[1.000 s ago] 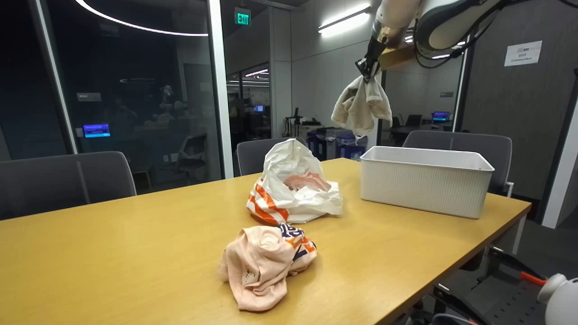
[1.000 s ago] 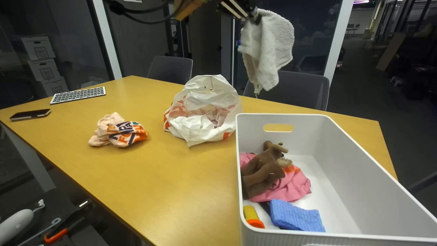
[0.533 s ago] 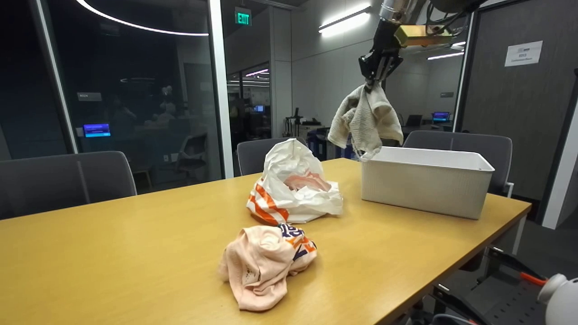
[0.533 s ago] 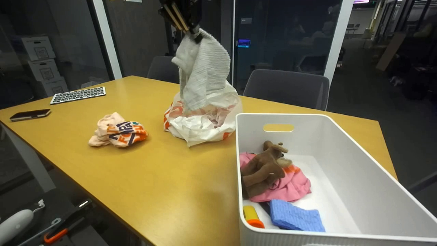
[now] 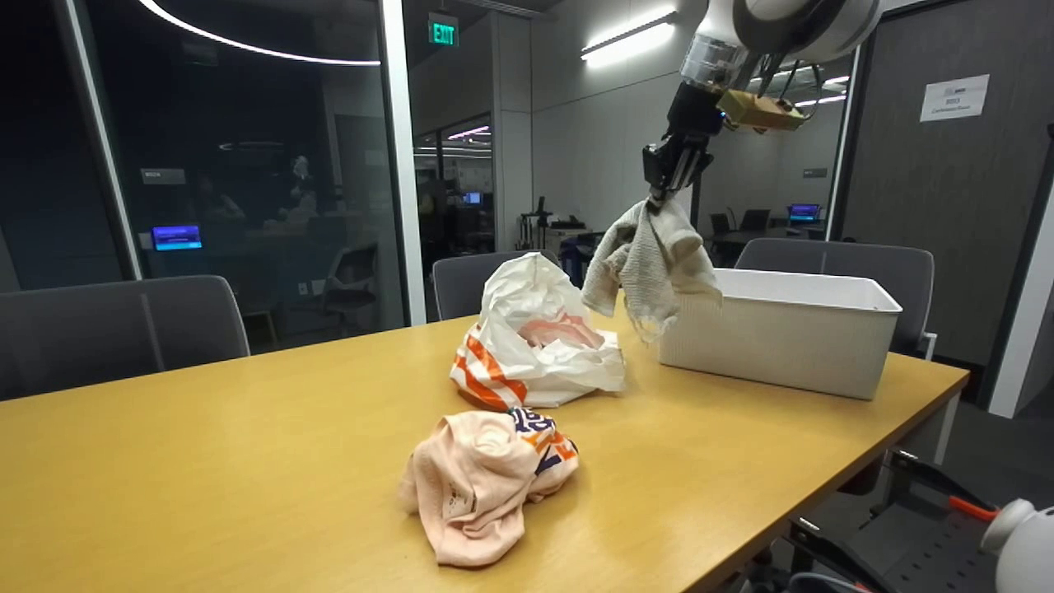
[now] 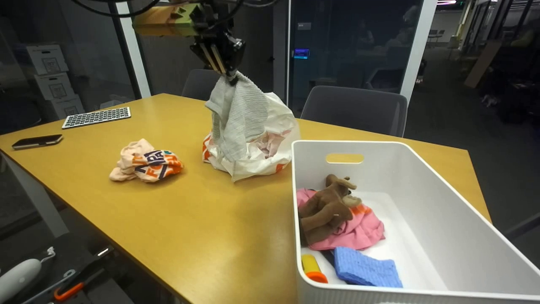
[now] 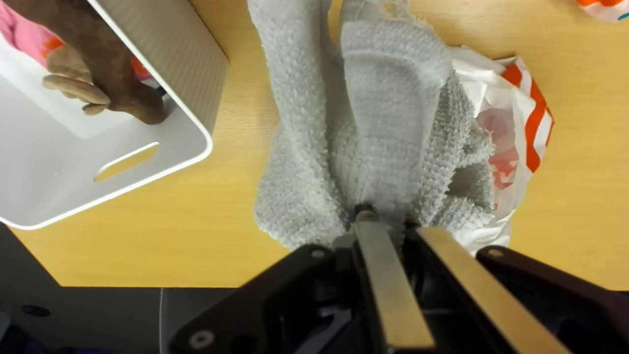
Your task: Remove the white towel from the white basket and put it in the plastic bag
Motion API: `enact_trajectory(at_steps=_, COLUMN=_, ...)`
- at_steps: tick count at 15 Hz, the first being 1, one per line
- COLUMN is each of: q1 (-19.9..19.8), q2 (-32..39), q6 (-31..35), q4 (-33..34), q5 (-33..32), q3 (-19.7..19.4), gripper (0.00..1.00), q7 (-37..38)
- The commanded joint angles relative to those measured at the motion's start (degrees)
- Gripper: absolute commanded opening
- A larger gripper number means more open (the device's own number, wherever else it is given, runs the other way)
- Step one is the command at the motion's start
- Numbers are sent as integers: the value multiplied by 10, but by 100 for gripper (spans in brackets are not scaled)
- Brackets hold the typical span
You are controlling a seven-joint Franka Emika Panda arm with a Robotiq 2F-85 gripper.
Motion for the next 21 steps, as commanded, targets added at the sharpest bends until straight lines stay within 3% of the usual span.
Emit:
enact_trajectory(at_steps=1, q1=-52, q2=87, q6=76, q4=34, q5=48, q3=77, gripper=0, q7=-61)
enact_trajectory(at_steps=7, q1=-124, q2=173, q6=145, q4=116, q5=-60, q3=156, gripper=0, q7=-87)
enact_trajectory(at_steps=10, q1=-113, q2=200, q6=170, q4=149, q5=-133, q3=137, gripper=2, q7=-81)
enact_trajectory(at_steps=13, q1=-106, q2=230, q6=190, q4=149, q5=-91, q3=136, gripper=2, q7=-100)
enact_trajectory(at_steps=14, q1=-123, q2=240, q6=199, q4=146, q5=-69, q3=157, gripper=1, q7=-113)
enact_trajectory(at_steps=18, q1=-120, q2=284, q6=222, q4=139, q5=6, q3=173, gripper=2, q7=-163)
enact_trajectory(at_steps=21, q1=-133, q2=309, q6=226, q4=141, q5=64, q3=209, gripper=1, q7=-221)
